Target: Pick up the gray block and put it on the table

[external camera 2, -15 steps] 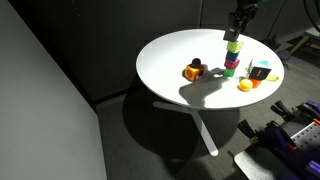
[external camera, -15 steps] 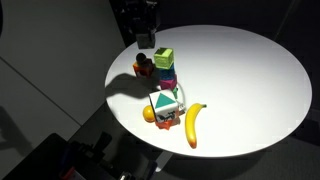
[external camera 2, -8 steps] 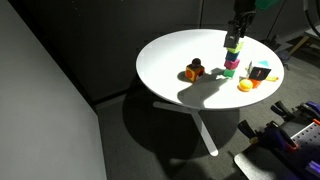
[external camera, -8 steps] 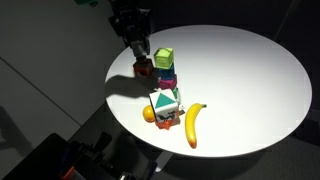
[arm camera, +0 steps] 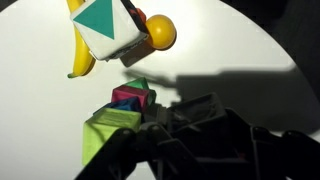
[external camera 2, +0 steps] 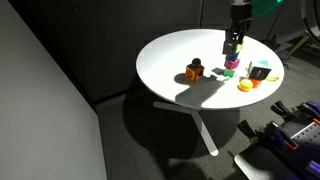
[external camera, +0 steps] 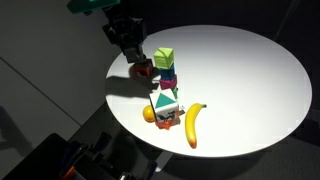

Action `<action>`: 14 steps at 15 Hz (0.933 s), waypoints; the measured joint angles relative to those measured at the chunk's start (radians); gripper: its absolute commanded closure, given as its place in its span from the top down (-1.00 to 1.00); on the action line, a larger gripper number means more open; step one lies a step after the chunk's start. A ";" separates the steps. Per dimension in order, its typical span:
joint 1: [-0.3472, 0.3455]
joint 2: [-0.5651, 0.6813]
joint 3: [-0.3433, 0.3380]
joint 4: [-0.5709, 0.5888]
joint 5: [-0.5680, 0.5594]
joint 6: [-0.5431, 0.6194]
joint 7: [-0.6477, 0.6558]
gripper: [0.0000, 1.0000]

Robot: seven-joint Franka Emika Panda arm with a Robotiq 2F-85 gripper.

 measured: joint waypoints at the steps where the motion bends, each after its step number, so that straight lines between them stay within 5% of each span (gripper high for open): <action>1: 0.000 0.002 0.000 0.000 0.000 0.000 0.000 0.17; 8: 0.000 0.005 0.000 0.000 0.000 0.000 0.000 0.17; 9: 0.000 0.005 0.000 0.000 0.000 0.000 0.000 -0.33; 14: 0.002 0.018 0.005 0.001 0.000 0.005 0.000 -0.33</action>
